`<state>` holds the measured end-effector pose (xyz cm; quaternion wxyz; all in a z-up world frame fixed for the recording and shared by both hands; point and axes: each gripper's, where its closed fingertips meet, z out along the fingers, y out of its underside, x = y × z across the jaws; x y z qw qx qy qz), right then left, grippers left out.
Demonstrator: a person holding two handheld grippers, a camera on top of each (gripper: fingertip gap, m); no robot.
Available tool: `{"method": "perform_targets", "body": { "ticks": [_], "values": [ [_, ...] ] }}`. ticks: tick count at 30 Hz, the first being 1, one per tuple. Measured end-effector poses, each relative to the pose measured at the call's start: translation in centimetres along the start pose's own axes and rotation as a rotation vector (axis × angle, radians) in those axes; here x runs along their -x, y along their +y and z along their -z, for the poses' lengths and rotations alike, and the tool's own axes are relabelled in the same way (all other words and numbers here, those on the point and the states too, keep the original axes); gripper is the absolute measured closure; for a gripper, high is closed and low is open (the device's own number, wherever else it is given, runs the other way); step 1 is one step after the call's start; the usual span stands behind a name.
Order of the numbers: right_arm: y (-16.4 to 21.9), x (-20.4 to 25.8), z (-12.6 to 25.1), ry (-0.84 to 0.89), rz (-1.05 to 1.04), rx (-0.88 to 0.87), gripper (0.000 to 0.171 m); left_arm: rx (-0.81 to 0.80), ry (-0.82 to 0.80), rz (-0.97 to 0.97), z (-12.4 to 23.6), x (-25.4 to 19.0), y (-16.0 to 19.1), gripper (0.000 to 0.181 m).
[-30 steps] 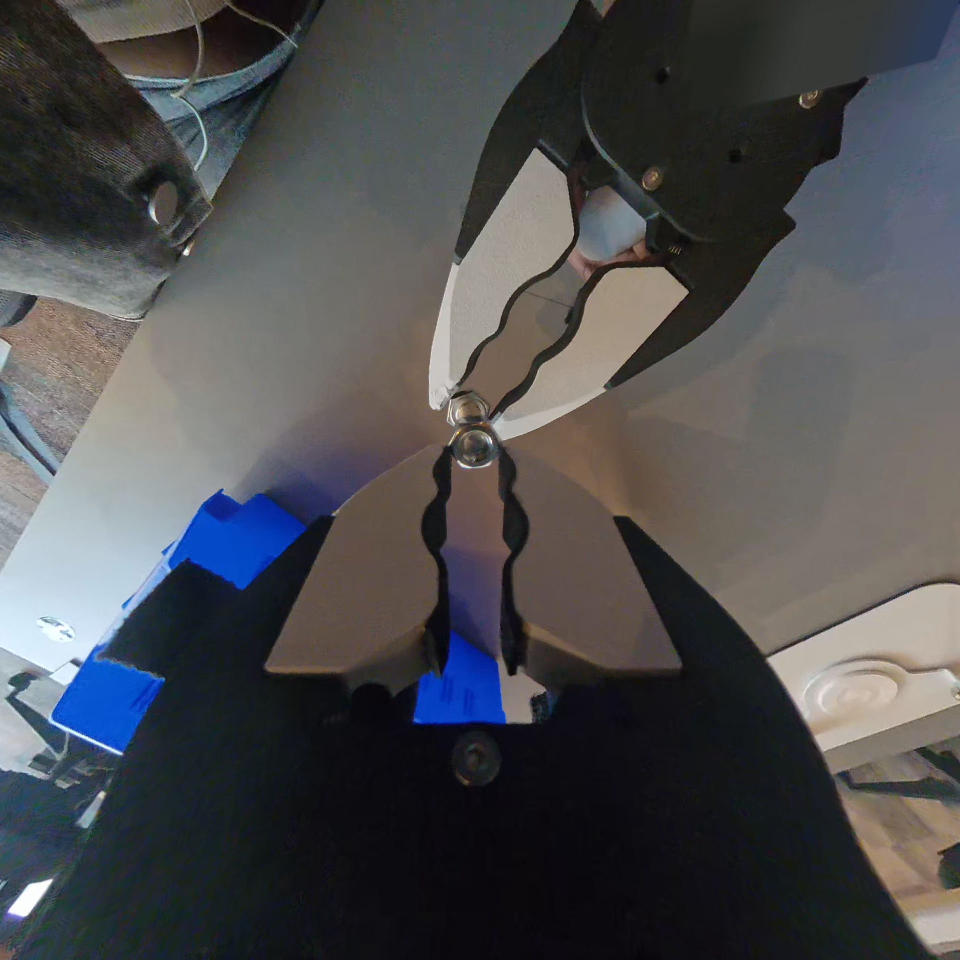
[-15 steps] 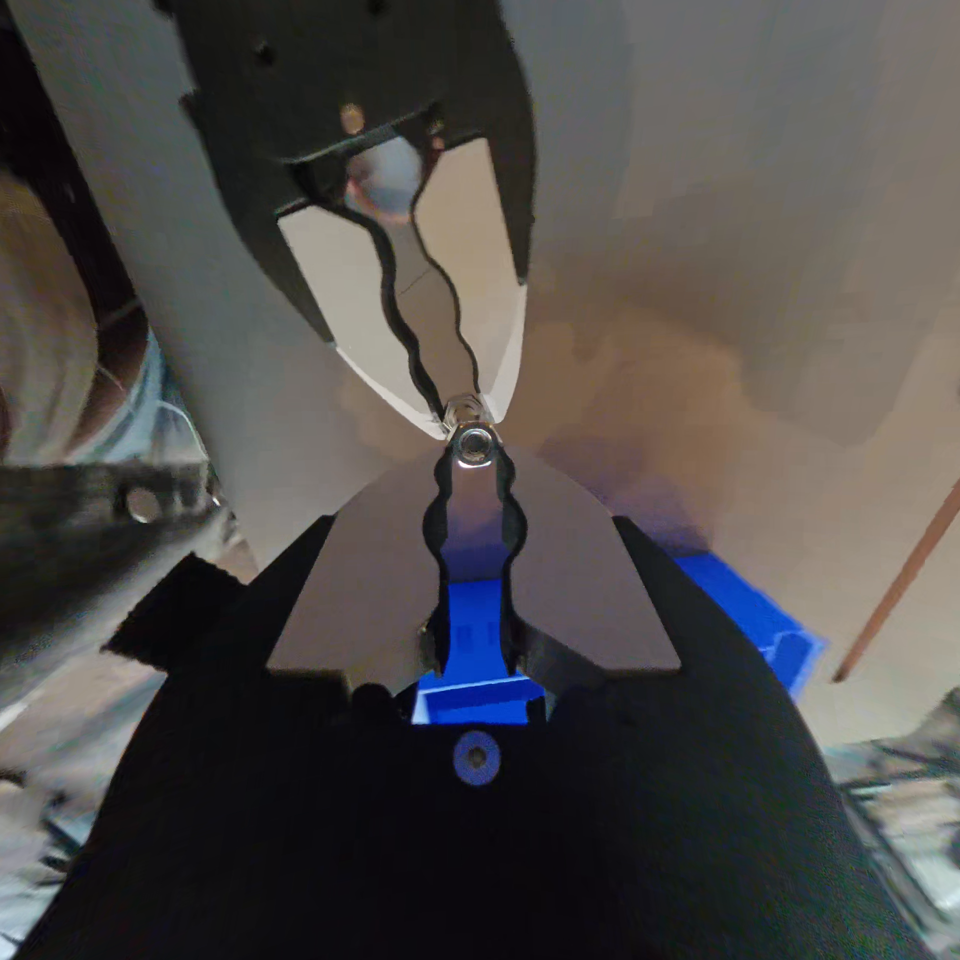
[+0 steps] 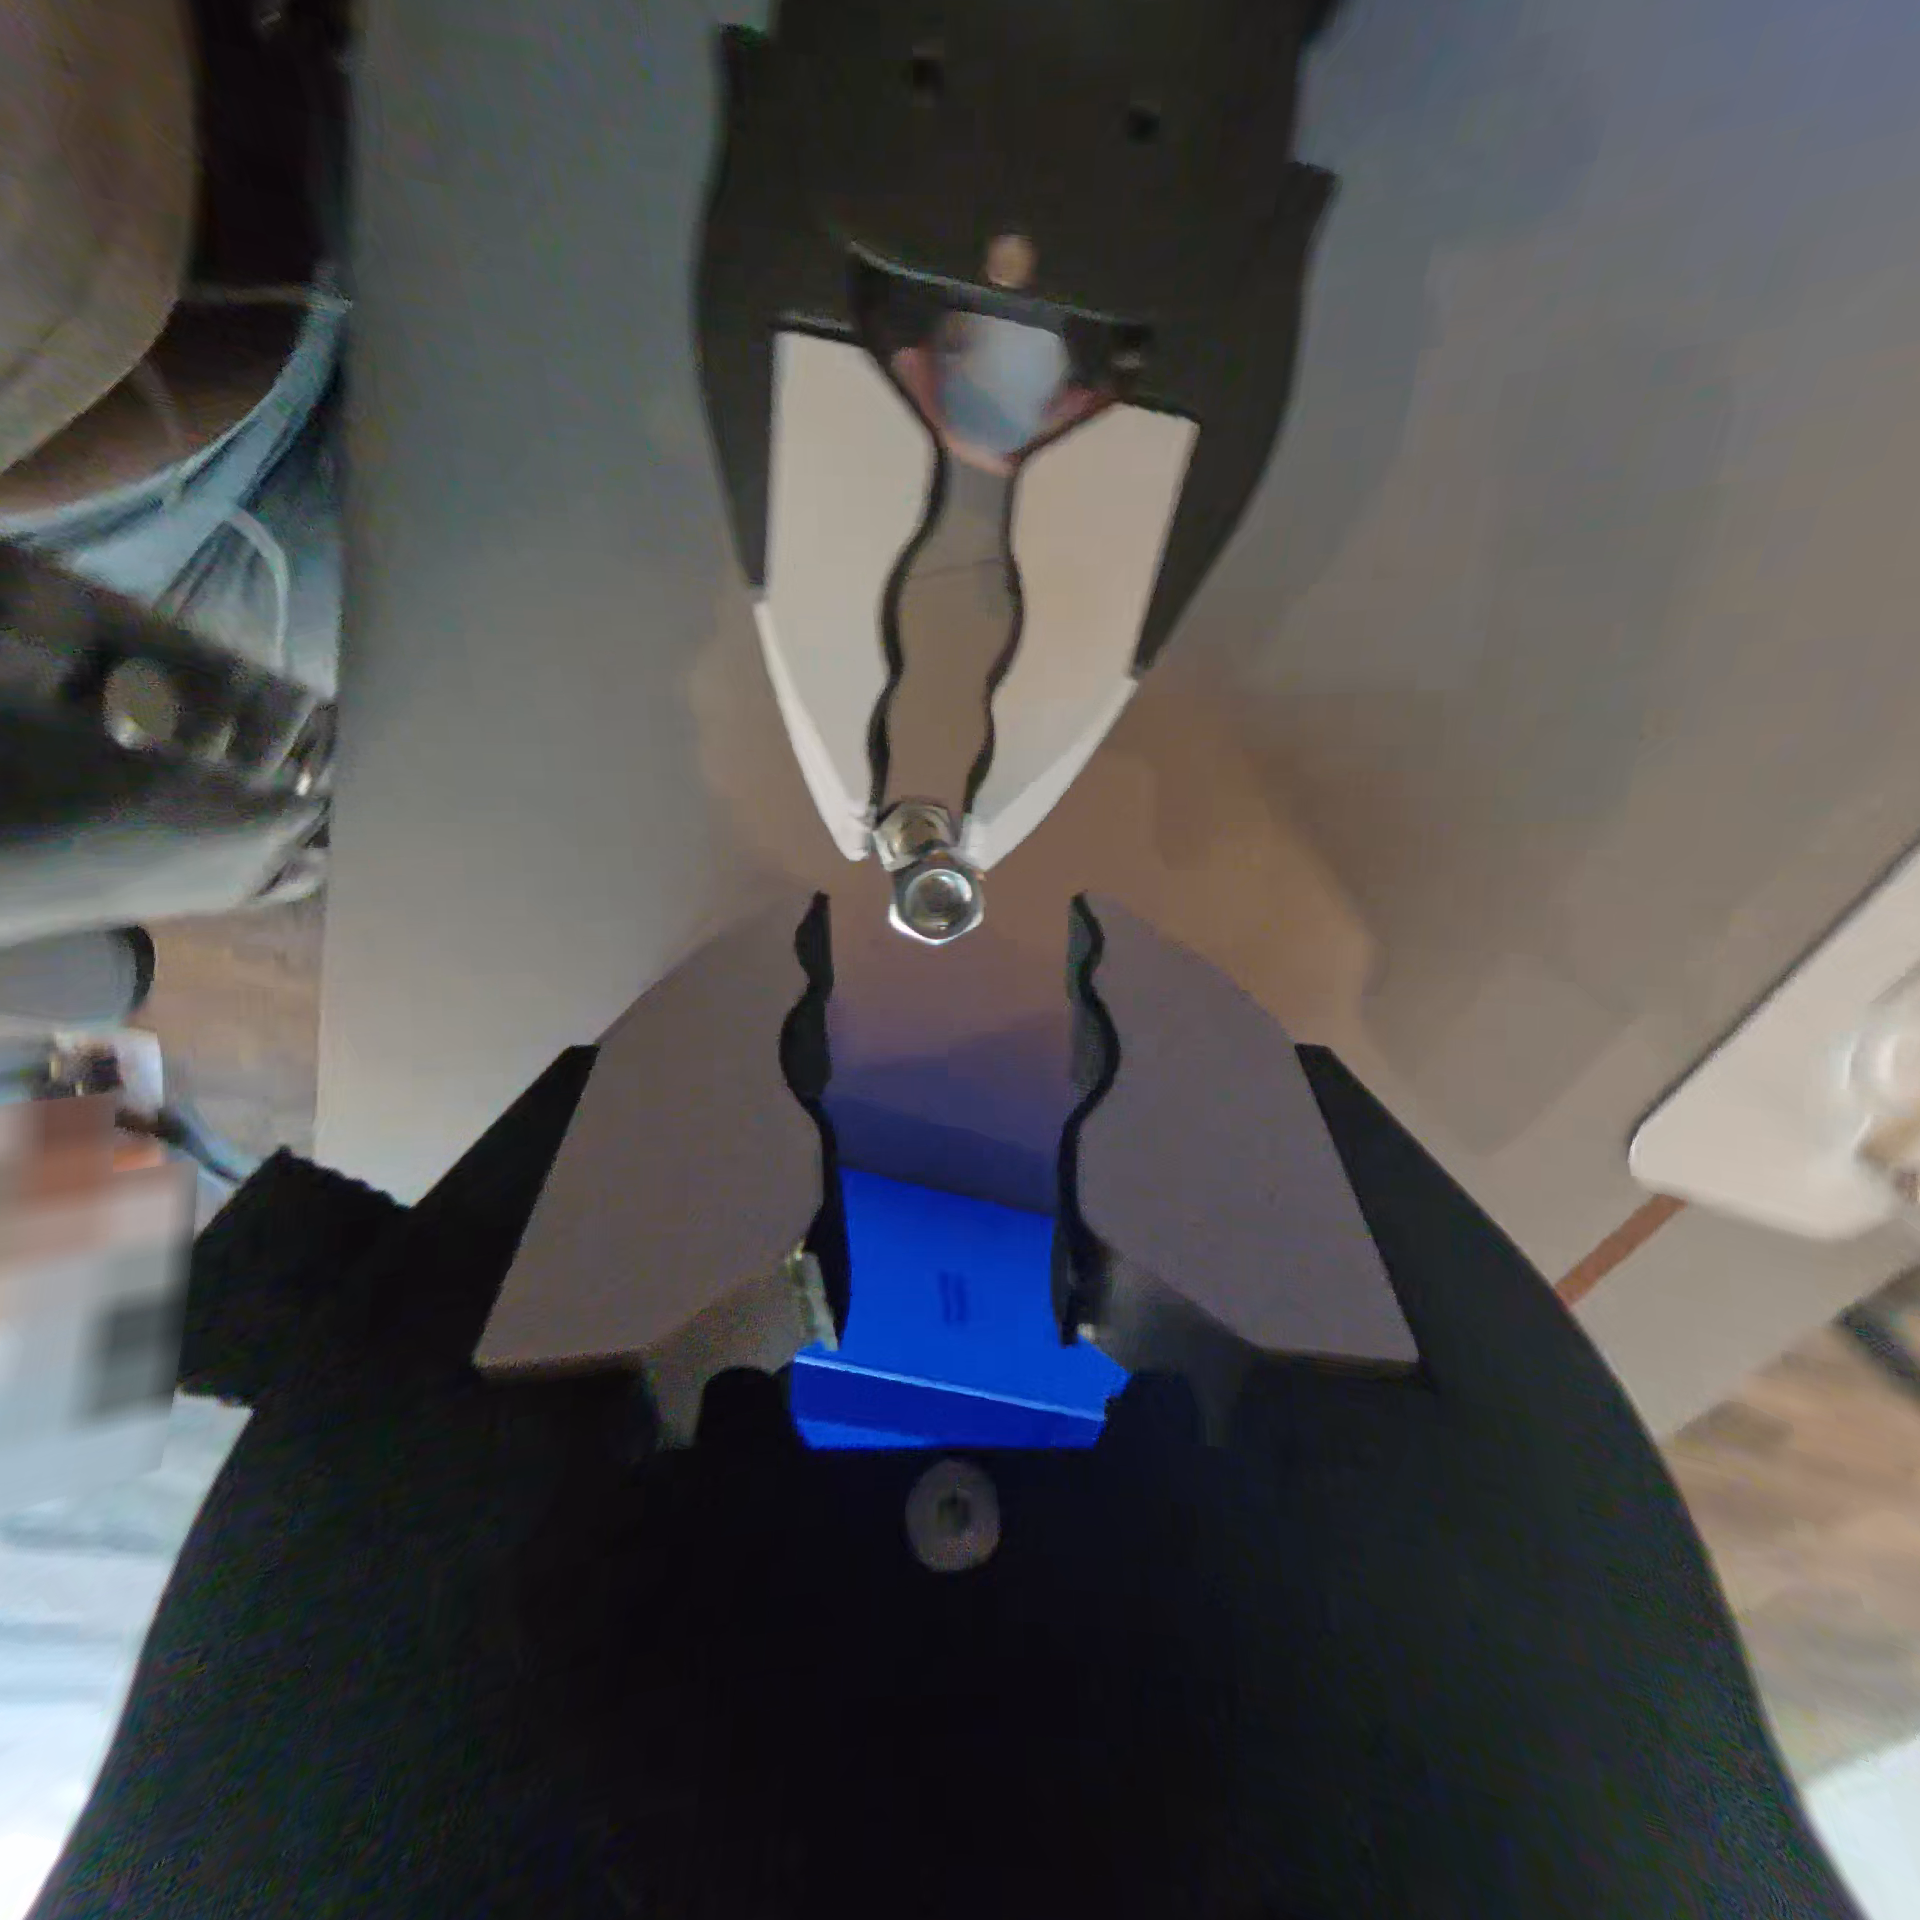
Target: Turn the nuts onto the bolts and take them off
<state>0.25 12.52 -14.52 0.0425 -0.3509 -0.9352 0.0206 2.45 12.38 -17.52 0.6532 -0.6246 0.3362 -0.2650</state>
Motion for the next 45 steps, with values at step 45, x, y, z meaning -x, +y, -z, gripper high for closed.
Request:
{"method": "perform_targets", "body": {
  "ticks": [45],
  "values": [
    [0.3, 0.4, -0.1, -0.053, 0.134, 0.006, 0.136, 0.005, 0.008, -0.014, 0.0, -0.2, 0.1, 0.163]
  ]
}}
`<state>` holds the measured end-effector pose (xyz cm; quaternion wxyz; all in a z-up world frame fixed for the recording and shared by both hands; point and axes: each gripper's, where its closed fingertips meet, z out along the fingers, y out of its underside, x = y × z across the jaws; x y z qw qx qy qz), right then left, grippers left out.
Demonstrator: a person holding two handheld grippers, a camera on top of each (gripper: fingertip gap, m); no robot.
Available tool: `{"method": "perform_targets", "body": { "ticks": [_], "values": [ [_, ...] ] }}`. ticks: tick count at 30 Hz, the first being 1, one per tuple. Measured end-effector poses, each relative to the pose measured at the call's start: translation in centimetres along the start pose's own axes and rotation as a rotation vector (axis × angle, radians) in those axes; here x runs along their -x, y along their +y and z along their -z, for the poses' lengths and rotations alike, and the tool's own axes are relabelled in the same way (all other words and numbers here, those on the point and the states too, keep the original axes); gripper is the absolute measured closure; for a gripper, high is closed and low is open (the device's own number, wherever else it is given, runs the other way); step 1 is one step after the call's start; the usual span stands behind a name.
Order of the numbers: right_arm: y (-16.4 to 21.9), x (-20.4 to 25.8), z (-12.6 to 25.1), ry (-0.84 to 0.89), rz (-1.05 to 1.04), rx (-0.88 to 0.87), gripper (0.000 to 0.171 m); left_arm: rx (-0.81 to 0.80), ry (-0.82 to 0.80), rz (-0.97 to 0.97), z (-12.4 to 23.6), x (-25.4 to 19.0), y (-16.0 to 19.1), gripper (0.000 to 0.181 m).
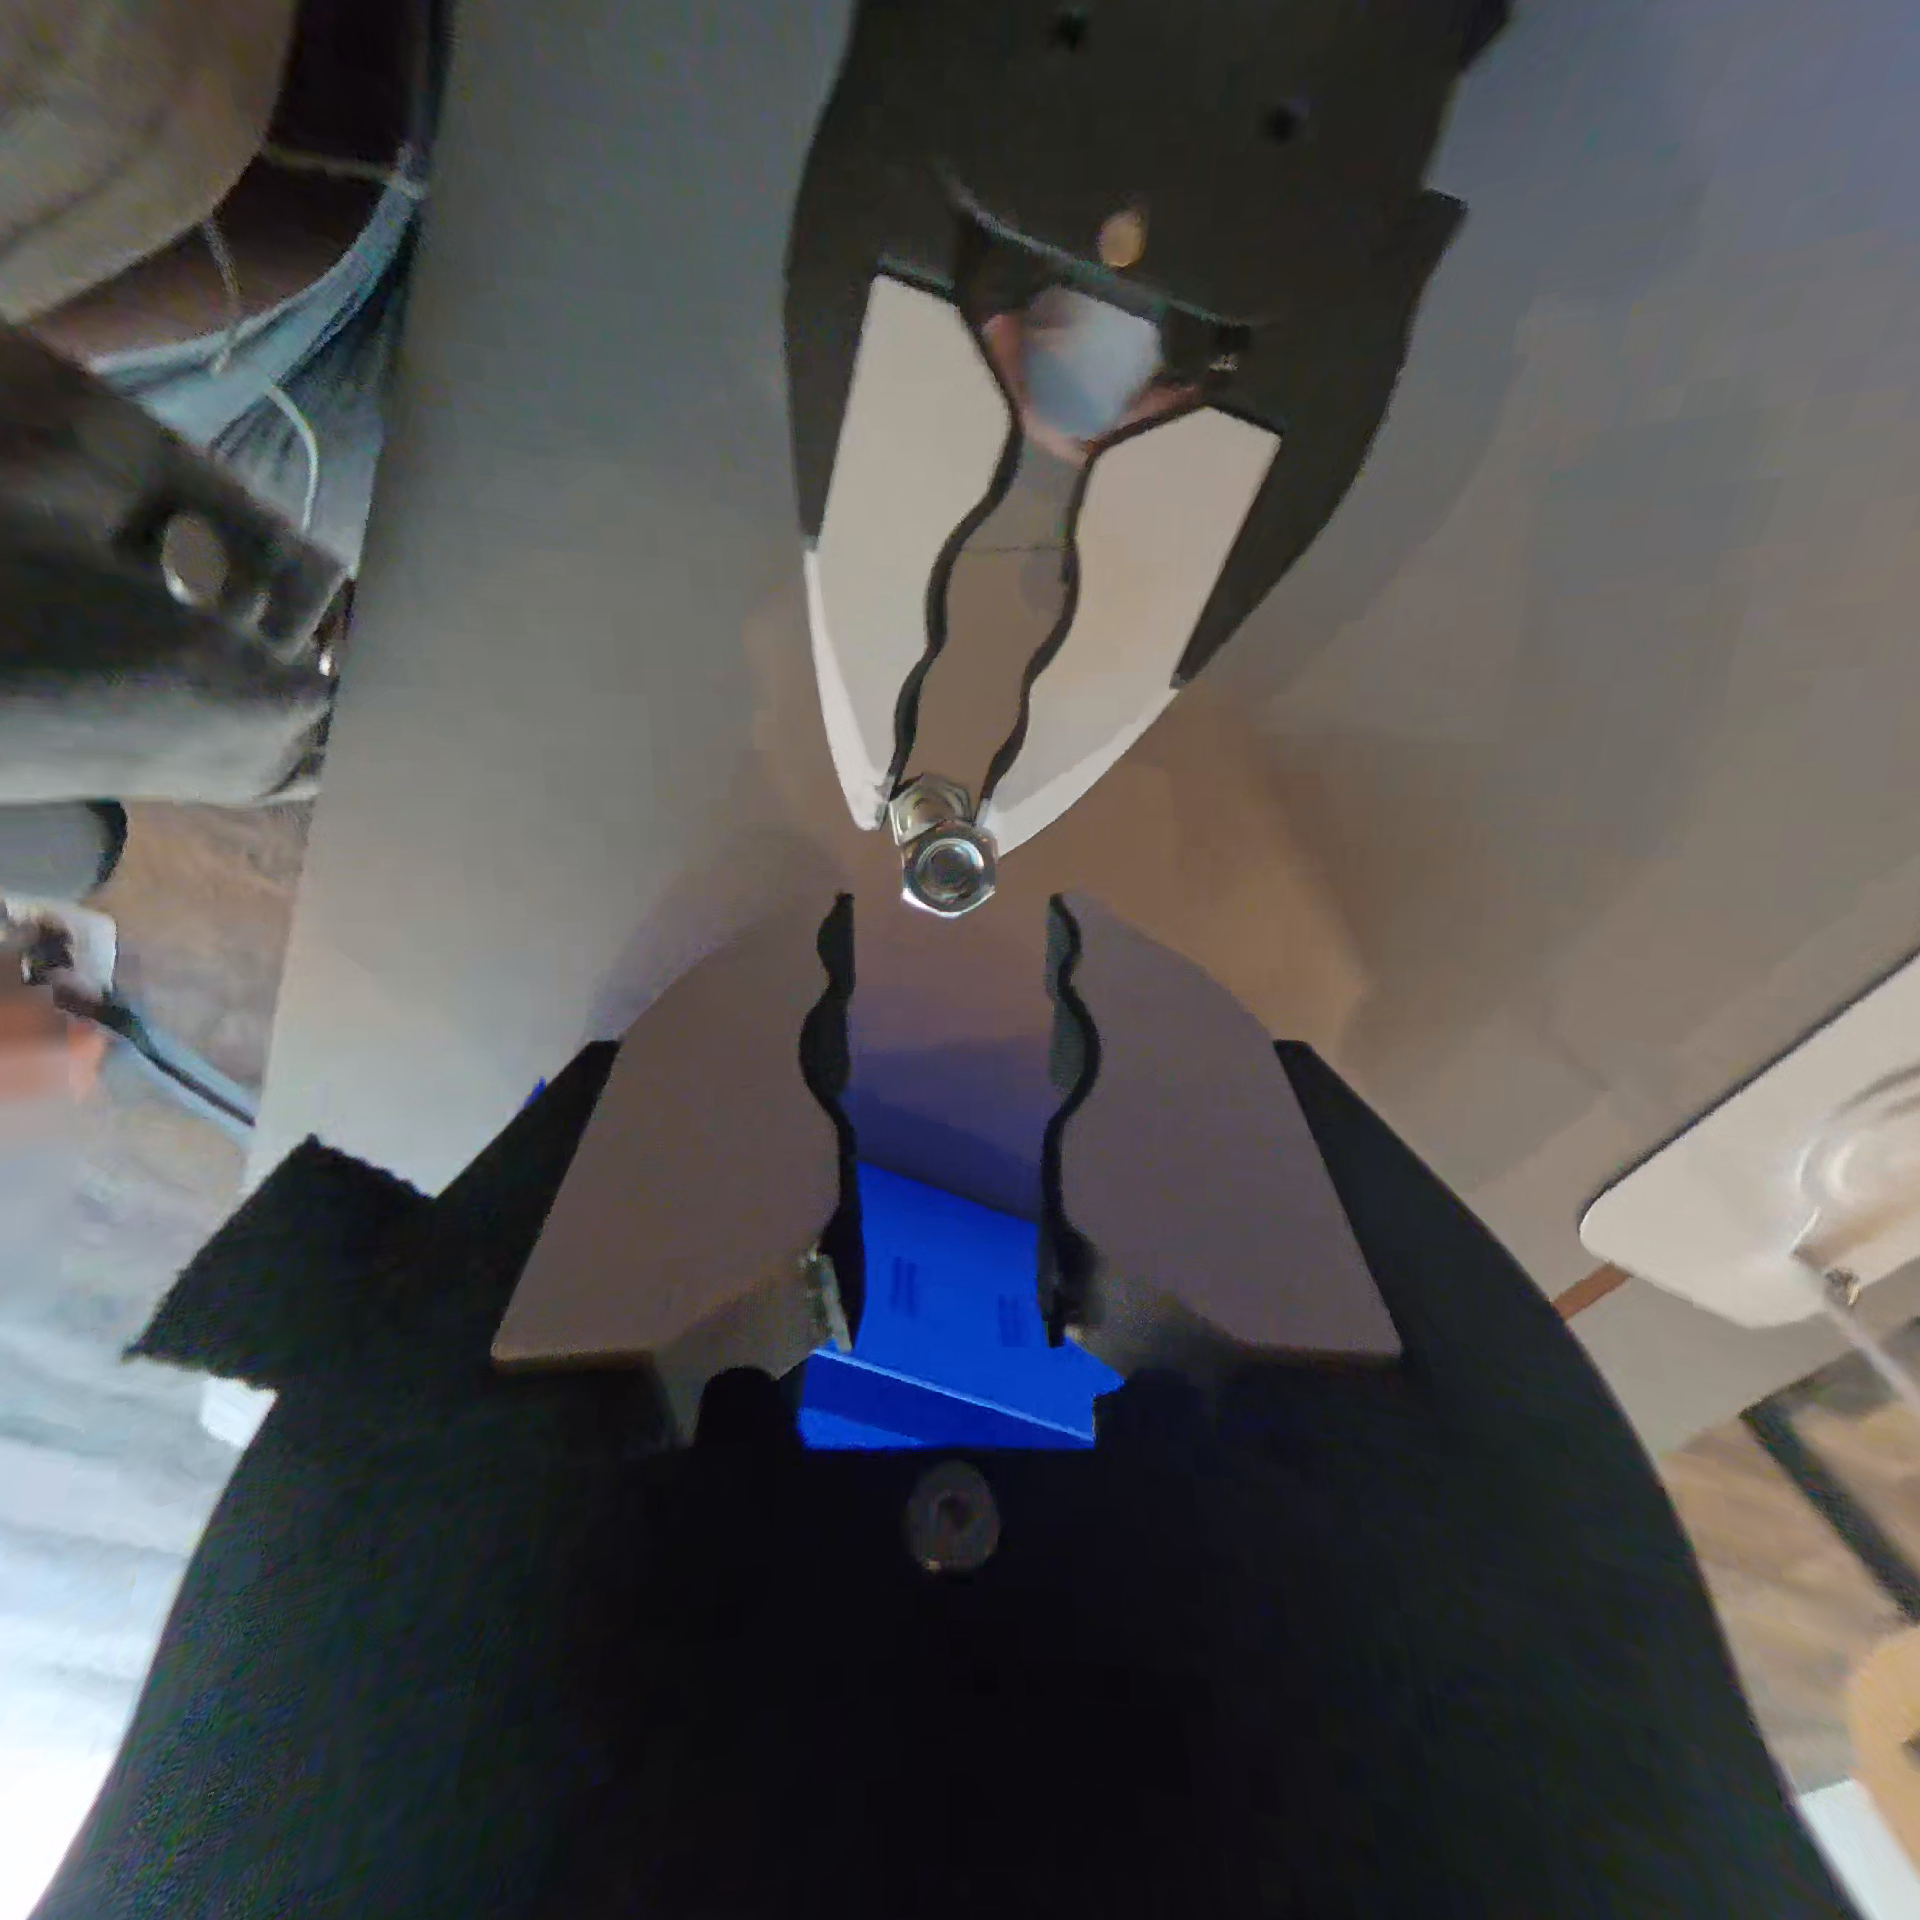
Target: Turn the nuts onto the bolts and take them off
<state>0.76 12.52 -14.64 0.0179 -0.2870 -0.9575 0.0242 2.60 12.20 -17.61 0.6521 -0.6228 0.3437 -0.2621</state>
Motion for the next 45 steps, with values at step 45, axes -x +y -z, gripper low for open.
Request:
{"method": "perform_targets", "body": {
  "ticks": [45],
  "values": [
    [-0.9, 0.7, -0.5, -0.086, 0.156, 0.002, 0.135, 0.006, 0.028, 0.020, 0.0, -0.5, 0.0, 0.163]
  ]
}}
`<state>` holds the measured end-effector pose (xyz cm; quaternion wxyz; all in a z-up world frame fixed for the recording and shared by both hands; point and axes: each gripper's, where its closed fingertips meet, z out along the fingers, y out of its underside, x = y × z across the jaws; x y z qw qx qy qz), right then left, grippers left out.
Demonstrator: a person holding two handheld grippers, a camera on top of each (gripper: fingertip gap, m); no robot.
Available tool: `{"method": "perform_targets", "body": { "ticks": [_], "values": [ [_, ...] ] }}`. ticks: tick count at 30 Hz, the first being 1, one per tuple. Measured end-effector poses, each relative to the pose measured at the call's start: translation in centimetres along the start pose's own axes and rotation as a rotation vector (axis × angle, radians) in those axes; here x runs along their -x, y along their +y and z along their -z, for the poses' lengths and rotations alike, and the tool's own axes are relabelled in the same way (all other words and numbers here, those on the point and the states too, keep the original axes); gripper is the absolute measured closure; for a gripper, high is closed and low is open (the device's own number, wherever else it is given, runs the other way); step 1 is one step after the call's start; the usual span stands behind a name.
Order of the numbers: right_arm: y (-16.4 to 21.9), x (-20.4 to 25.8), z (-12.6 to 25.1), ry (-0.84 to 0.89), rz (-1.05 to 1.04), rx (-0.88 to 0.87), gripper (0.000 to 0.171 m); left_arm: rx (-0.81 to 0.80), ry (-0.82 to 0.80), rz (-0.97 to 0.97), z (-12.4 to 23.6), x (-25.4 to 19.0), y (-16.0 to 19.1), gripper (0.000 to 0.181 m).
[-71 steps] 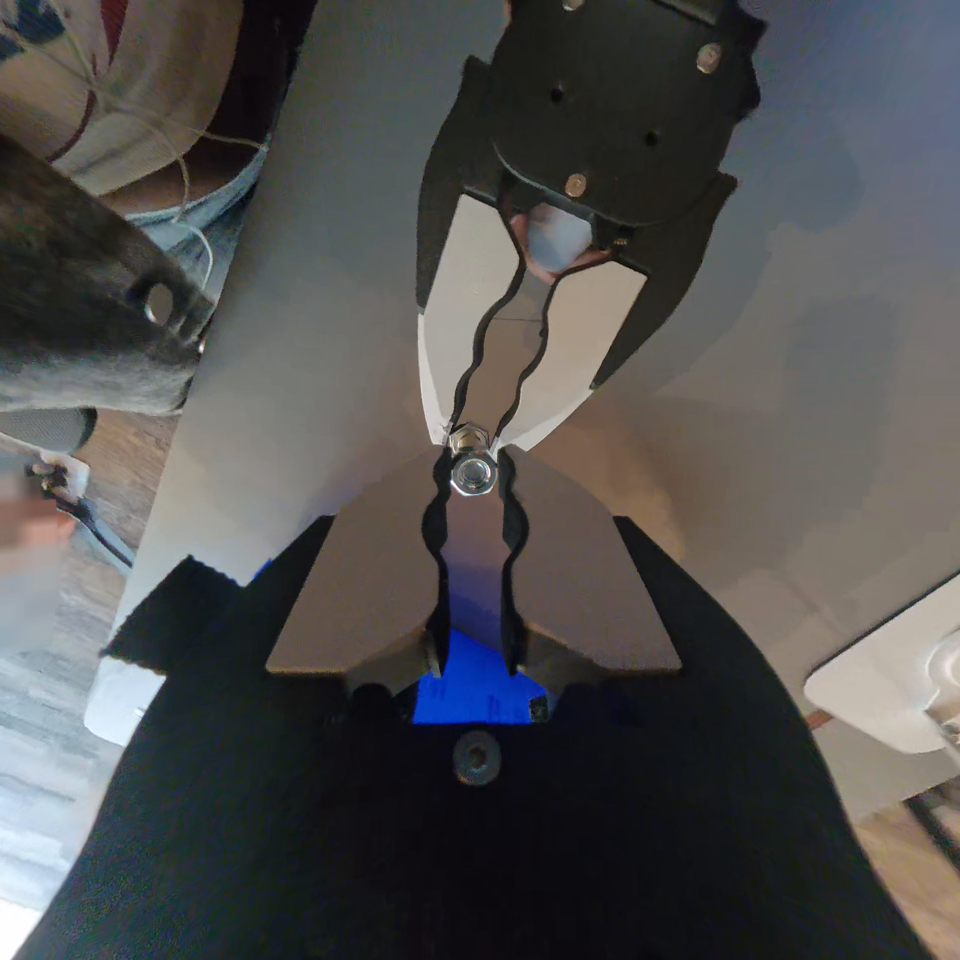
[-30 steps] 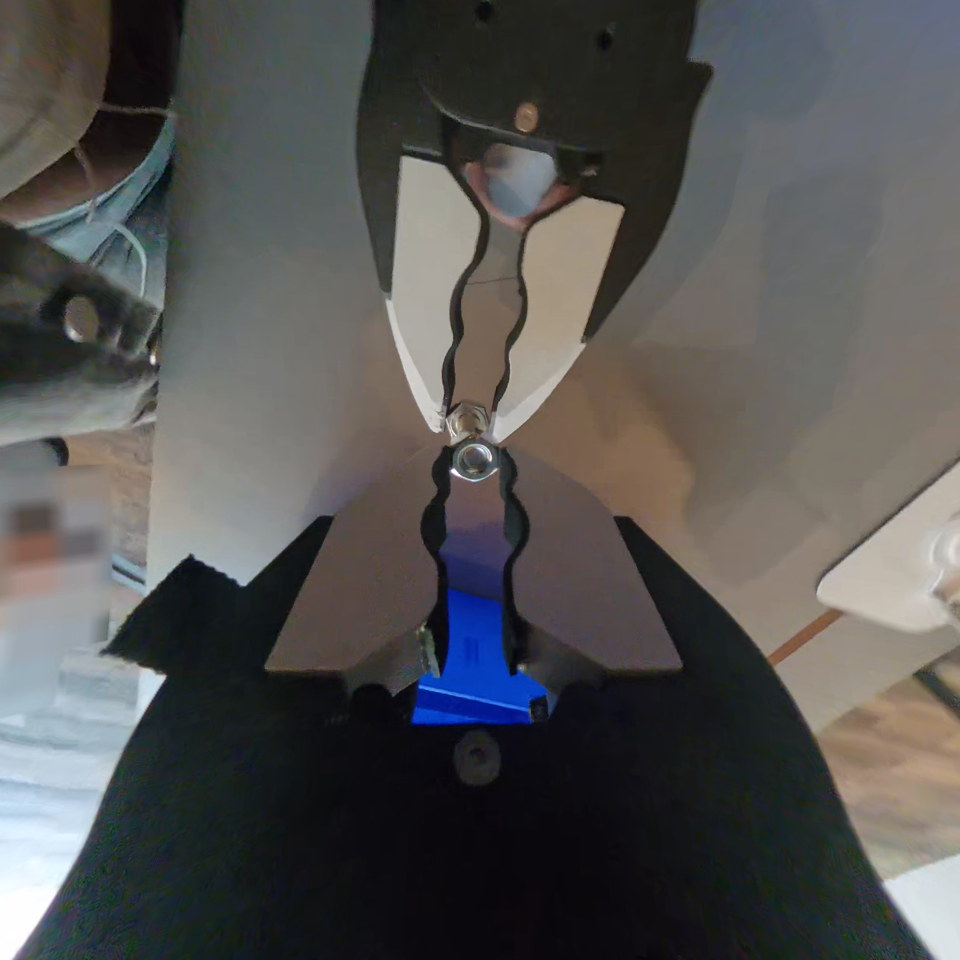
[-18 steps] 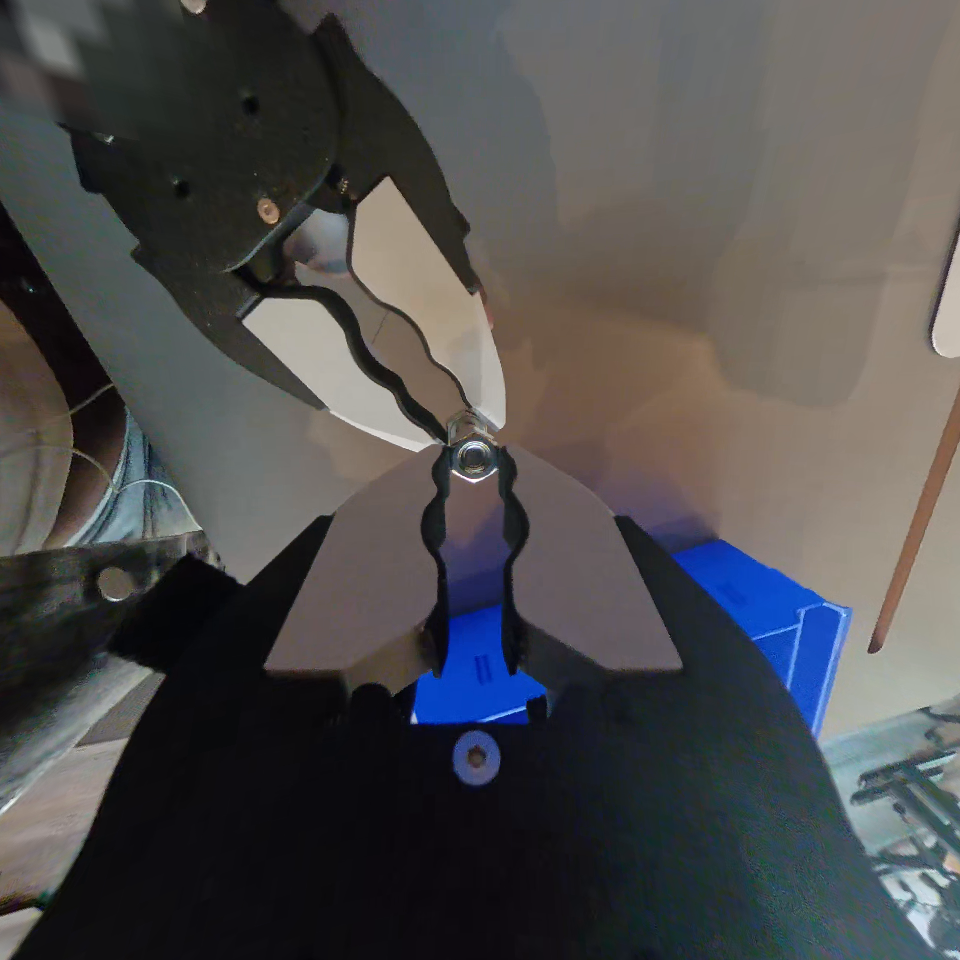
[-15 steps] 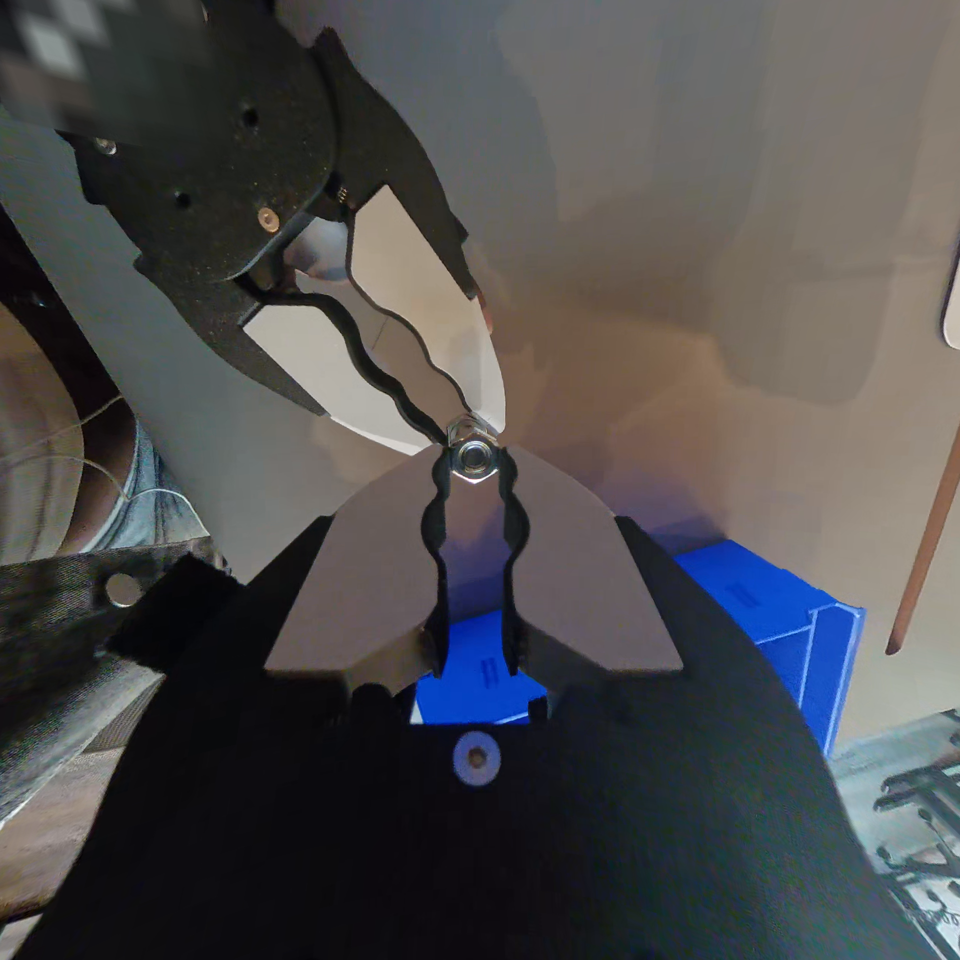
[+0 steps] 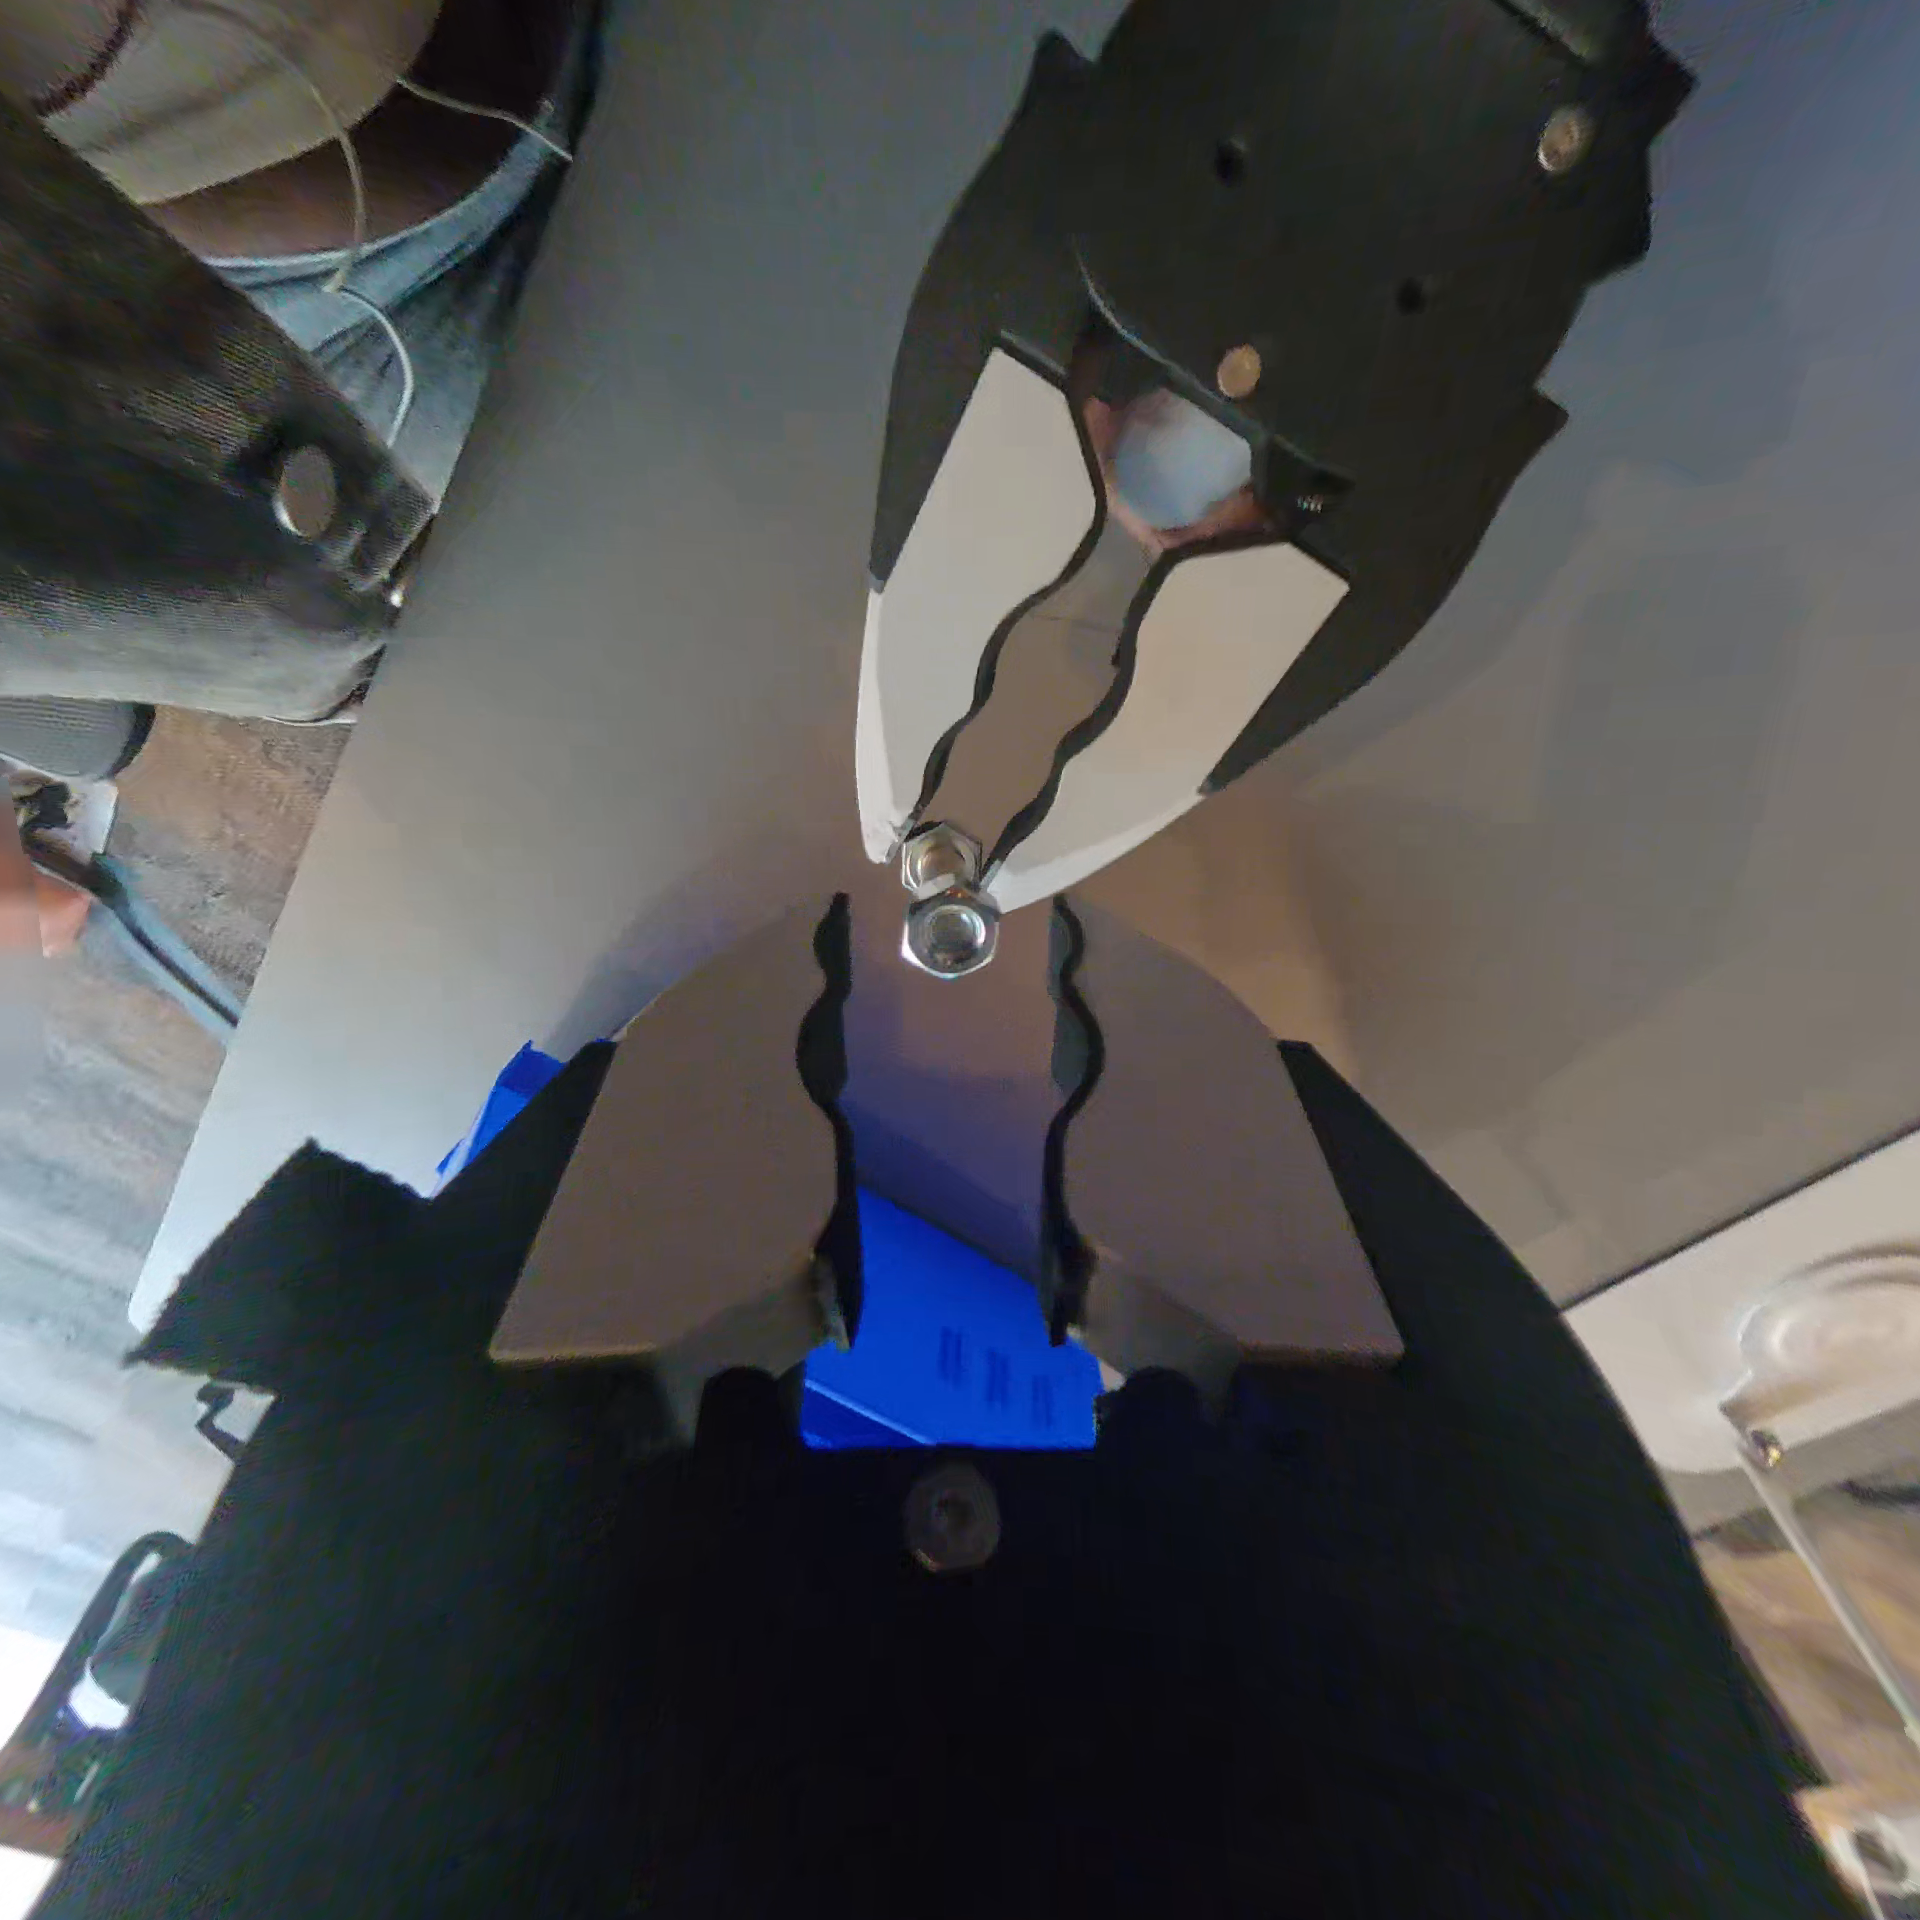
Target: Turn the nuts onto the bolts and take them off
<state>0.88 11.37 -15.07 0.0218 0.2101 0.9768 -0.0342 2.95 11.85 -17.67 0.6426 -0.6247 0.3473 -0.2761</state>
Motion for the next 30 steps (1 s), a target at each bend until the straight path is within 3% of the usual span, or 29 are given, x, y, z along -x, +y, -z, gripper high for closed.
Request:
{"method": "perform_targets", "body": {
  "ticks": [4, 9, 21, 27, 30],
  "values": [
    [0.18, -0.06, -0.65, -0.026, 0.072, 0.038, 0.152, -0.001, 0.021, 0.004, 0.03, -0.17, -0.02, 0.163],
    [0.25, -0.17, -0.68, -0.011, -0.015, 0.022, 0.154, -0.004, 0.014, 0.009, 0.05, 0.01, -0.04, 0.163],
    [0.63, 0.06, -0.79, 0.124, -0.826, -0.016, 0.153, 0.005, -0.014, -0.007, -0.03, 0.19, 0.06, 0.163],
    [0.62, -0.01, -0.79, 0.155, -0.831, -0.011, 0.142, 0.000, -0.012, -0.010, -0.05, 0.11, 0.00, 0.163],
    [0.67, -0.51, -0.38, 0.172, -0.653, 0.005, 0.122, 0.001, -0.005, -0.006, -0.07, 0.03, 0.00, 0.163]
  ]
}}
